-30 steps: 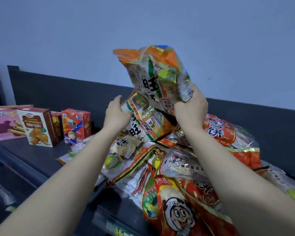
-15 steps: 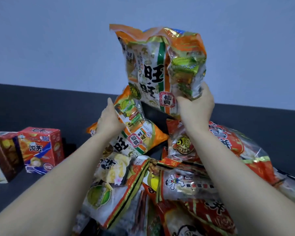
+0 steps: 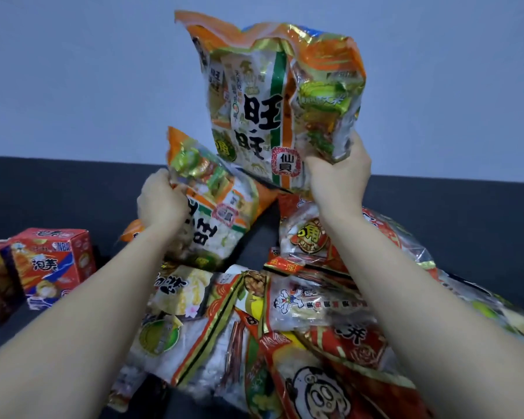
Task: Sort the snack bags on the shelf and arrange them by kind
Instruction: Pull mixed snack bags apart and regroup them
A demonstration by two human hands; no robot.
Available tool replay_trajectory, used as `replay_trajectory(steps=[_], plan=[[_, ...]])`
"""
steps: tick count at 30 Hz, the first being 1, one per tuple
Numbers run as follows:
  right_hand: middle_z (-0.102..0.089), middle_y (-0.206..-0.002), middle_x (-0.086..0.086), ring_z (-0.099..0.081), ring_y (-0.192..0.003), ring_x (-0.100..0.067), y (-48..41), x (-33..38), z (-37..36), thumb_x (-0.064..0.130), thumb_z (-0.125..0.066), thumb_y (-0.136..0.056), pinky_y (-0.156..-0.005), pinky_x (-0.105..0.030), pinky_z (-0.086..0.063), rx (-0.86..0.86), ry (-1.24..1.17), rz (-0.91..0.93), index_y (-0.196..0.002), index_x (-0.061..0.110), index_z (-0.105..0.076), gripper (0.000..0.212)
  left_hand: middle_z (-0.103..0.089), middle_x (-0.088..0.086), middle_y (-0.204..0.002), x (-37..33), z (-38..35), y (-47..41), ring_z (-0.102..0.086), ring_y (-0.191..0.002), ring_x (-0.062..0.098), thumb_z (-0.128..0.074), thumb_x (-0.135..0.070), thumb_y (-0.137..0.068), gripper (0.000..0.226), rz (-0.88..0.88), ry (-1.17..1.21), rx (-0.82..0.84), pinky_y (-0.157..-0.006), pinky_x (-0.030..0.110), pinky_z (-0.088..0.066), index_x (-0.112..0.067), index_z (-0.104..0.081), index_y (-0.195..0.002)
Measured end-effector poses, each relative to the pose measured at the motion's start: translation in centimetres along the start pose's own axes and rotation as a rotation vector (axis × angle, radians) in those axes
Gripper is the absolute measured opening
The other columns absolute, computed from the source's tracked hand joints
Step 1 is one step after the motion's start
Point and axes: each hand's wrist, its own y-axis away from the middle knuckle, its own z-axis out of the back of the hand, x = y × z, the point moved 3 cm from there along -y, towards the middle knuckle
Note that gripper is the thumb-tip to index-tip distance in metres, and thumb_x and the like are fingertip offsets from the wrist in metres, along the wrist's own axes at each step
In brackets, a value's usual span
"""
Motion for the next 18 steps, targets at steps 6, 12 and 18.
replay_trajectory(steps=[6,12,18], plan=[[-0.069,-0.086,0.012,-0.066,-0.087,-0.009,-1.1,2.0,6.0,0.016,-0.075,-0.075,-0.082,-0.034,-0.057,-0.105,-0.154,-0.004,-0.085,0.033,-0.060,0.024,-0.055,0.006,-0.104,-7.8,4.4,2.2,-0.050,-0.092,0.022,-0.050,-0.018,-0.098,0.005,0.039,0.387,-0.226,-0.069,0.026,-0.031,-0.013,-0.048,-0.098],[-0.067,-0.085,0.018,-0.065,-0.086,-0.001,-2.2,2.9,15.3,0.015,-0.078,-0.076,-0.080,-0.027,-0.055,-0.107,-0.210,-0.016,-0.082,0.037,-0.059,0.029,-0.038,-0.013,-0.076,-15.6,5.4,8.6,-0.038,-0.072,0.009,-0.052,-0.018,-0.096,0.026,-0.011,0.619,-0.341,-0.061,0.012,-0.033,-0.022,-0.035,-0.076],[-0.065,-0.085,0.020,-0.062,-0.081,0.006,-2.8,3.7,25.3,0.015,-0.078,-0.076,-0.075,-0.017,-0.052,-0.132,-0.094,0.012,-0.085,0.037,-0.056,0.032,-0.044,-0.004,-0.080,-22.6,3.3,17.4,-0.044,-0.069,0.016,-0.054,-0.019,-0.096,0.034,0.091,0.848,-0.238,-0.058,0.025,-0.045,-0.025,-0.032,-0.071]])
